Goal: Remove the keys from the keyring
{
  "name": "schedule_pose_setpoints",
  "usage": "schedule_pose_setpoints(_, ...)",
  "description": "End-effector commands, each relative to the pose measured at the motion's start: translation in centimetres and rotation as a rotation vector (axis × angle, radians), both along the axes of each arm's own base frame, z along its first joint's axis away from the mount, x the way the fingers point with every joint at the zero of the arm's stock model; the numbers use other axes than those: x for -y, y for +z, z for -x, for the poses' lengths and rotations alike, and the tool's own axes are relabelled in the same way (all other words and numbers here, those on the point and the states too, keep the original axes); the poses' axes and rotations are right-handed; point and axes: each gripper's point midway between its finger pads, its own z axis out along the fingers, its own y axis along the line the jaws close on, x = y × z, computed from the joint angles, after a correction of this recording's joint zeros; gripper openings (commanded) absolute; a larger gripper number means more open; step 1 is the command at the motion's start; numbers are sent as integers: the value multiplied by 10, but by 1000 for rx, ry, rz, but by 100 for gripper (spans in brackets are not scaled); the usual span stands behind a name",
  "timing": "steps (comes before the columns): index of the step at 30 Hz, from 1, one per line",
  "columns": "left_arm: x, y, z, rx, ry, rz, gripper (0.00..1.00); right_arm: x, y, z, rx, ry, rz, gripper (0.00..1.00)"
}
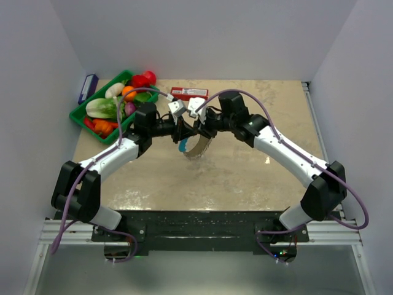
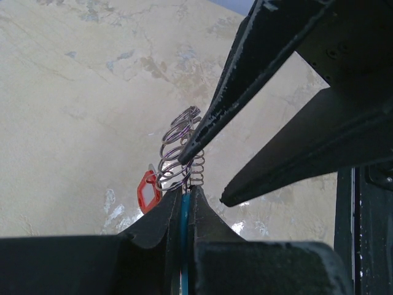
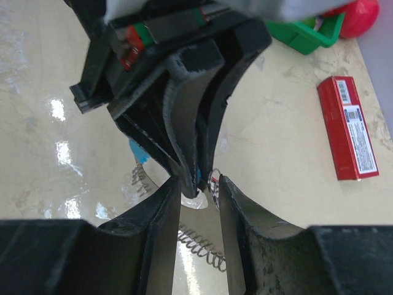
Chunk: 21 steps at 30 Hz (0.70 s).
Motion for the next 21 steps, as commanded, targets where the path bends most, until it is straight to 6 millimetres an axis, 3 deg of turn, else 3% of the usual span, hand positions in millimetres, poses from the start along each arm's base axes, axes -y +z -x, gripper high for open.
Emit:
schedule_pose_setpoints(1, 5, 37, -6, 114, -17, 52, 0, -10, 20, -2, 76, 16, -30, 35)
schedule_pose_setpoints(16, 6, 35, -6, 107, -20, 52, 0, -11, 14, -25, 159, -107, 33, 35)
schedule_pose_setpoints(21, 5, 35, -6, 110, -19, 51, 0, -12, 23, -15, 152, -66, 8, 35)
